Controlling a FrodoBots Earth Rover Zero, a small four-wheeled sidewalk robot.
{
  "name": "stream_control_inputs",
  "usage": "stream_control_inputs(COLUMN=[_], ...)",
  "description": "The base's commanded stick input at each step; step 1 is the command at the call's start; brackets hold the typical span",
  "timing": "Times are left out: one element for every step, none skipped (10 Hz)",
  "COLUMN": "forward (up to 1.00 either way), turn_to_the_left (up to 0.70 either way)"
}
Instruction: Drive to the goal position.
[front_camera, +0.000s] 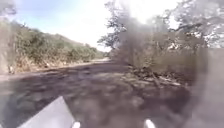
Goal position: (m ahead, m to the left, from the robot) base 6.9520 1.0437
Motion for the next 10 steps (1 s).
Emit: stream_control_inputs(forward=[0.50, 0.50, 0.50, 0.50, 0.50, 0.50, 0.50, 0.50, 0.50, 0.50], turn_to_the_left=[-0.10, 0.00, 0.00, 0.00, 0.00, 0.00, -0.03, -0.48, -0.50, -0.43])
